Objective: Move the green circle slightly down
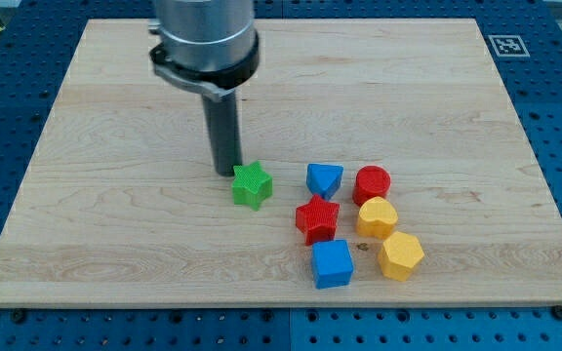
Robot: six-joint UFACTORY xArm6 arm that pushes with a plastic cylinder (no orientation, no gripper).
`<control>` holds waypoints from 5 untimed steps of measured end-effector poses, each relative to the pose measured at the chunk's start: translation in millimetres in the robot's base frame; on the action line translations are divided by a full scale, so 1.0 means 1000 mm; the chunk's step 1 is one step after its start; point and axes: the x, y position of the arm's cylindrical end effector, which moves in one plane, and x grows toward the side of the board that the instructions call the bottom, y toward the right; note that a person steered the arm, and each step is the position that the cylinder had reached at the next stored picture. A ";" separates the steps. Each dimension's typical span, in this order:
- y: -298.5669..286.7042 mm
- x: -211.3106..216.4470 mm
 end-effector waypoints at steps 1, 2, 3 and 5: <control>0.009 0.030; 0.048 0.034; 0.053 0.038; -0.072 -0.004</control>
